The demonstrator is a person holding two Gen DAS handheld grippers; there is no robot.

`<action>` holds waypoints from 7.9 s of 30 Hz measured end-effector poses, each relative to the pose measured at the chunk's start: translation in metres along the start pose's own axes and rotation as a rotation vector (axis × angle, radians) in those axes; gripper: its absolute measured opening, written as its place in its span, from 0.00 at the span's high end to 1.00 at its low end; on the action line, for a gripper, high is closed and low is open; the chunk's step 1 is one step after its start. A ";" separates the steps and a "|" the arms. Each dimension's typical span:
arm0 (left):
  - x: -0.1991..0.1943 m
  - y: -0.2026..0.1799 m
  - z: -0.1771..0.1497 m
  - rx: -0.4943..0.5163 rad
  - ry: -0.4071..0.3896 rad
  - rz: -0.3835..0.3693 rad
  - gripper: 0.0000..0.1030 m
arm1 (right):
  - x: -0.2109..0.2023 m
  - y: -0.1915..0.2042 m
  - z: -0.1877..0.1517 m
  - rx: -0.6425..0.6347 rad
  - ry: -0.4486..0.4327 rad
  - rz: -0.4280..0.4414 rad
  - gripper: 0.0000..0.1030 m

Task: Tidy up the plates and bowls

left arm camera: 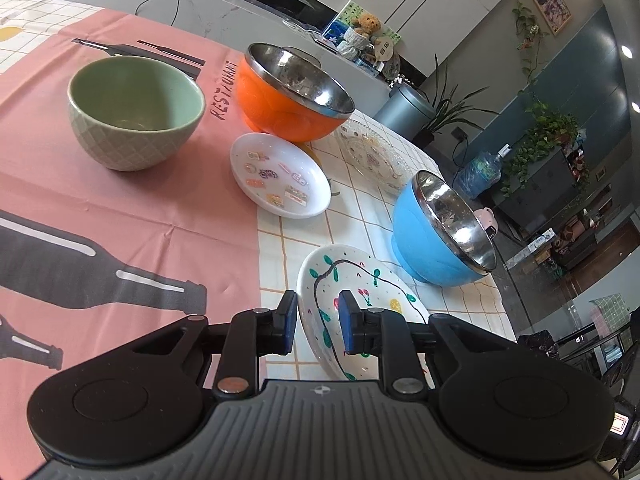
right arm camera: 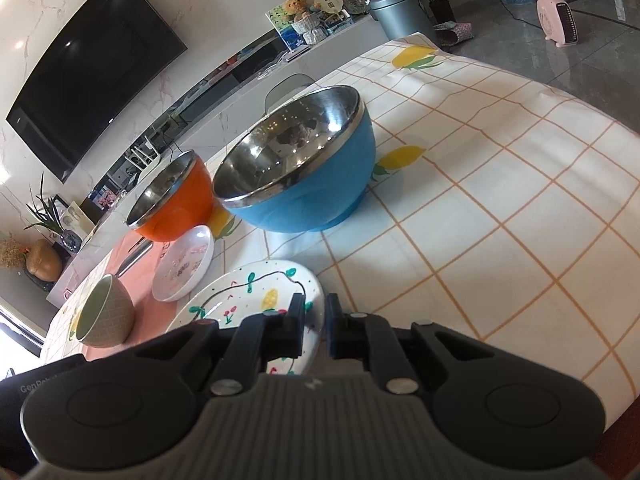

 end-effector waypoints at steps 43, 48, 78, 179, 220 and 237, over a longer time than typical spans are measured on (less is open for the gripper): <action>-0.097 0.143 -0.018 -0.242 -0.137 0.167 0.80 | 0.049 0.146 -0.094 -0.223 0.204 0.103 0.92; -0.094 0.141 -0.013 -0.222 -0.132 0.205 0.80 | 0.051 0.150 -0.093 -0.244 0.196 0.091 0.92; -0.076 0.006 0.015 0.065 -0.083 0.175 0.52 | -0.032 0.063 -0.028 -0.147 0.016 0.023 0.50; 0.137 -0.058 0.146 -0.083 0.013 0.123 0.89 | 0.128 -0.038 0.226 0.121 0.209 0.150 0.96; -0.112 0.027 0.041 -0.156 -0.123 0.098 0.90 | -0.026 0.105 0.011 0.074 0.247 0.320 0.95; -0.125 0.115 -0.029 -0.265 -0.066 0.191 0.90 | 0.004 0.129 -0.085 -0.005 0.339 0.241 0.94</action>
Point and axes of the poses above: each gripper's, at about its wrist camera, not at the fingertips, and x roughly the way its jaws point, y to its left, z to its top, the point moved 9 cm from there along x, roughly the way its jaws point, and after that the axes turned 8 degrees about y, right-handed, at the moved point
